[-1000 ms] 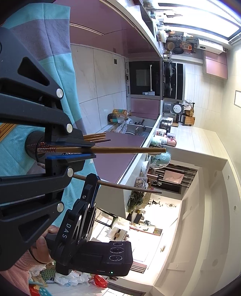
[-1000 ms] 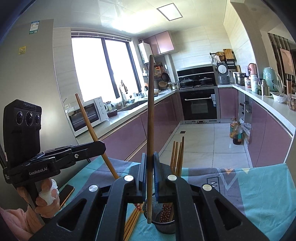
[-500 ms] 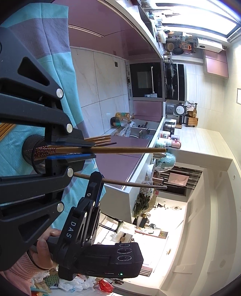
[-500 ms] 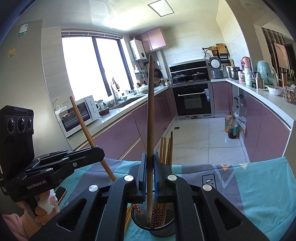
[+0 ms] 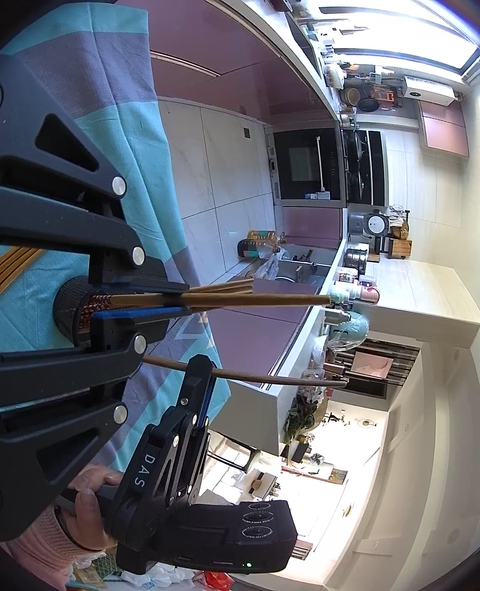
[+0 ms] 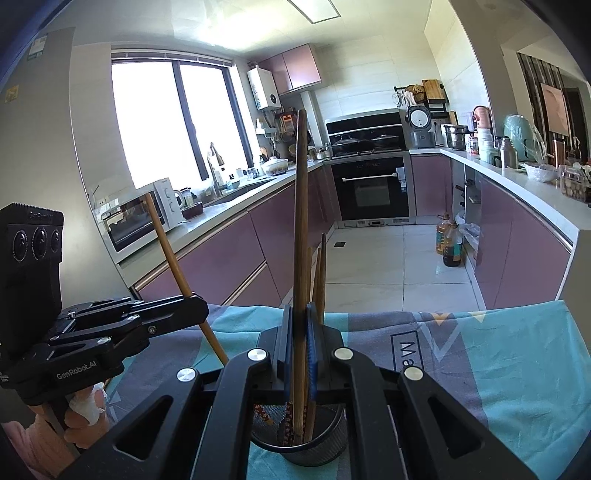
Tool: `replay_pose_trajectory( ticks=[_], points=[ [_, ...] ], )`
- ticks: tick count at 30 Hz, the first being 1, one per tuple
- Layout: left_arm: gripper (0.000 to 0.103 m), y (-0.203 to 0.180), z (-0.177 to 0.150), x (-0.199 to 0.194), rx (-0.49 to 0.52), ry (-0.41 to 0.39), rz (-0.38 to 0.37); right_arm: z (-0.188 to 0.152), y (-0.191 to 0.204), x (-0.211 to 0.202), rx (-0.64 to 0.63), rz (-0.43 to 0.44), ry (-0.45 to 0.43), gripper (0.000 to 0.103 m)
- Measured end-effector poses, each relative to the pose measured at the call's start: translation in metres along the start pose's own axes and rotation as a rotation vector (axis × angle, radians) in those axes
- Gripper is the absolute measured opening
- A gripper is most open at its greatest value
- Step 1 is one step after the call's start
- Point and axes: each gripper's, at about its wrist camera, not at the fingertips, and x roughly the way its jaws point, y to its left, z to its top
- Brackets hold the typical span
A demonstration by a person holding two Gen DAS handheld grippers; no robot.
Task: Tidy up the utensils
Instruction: 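Lower both held chopsticks into the mesh cup with both tools, then open both tools and withdraw them from the cup toward the pile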
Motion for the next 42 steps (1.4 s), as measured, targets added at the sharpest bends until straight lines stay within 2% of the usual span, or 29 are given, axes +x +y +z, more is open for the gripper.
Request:
replay_pose_trajectory(
  ticks=[13,21,32,38,42],
  points=[
    [0.007,0.01,0.013,0.022,0.025,0.093,0.006,-0.013,-0.004,0.01,0.005,-0.012,0.052,0.006],
    [0.007,0.014,0.015,0.026,0.03,0.135,-0.007,-0.022,-0.005,0.022,0.001,-0.022,0.12,0.006],
    [0.008,0.028,0.034,0.049,-0.01,0.166,-0.013,-0.024,-0.007,0.033,0.019,-0.039,0.154,0.008],
    [0.008,0.032,0.028,0.051,-0.025,0.179,-0.013,-0.024,-0.007,0.036,0.024,-0.035,0.158,0.008],
    [0.012,0.038,0.03,0.05,-0.036,0.171,-0.017,-0.024,-0.006,0.033,0.025,-0.024,0.153,0.009]
  ],
)
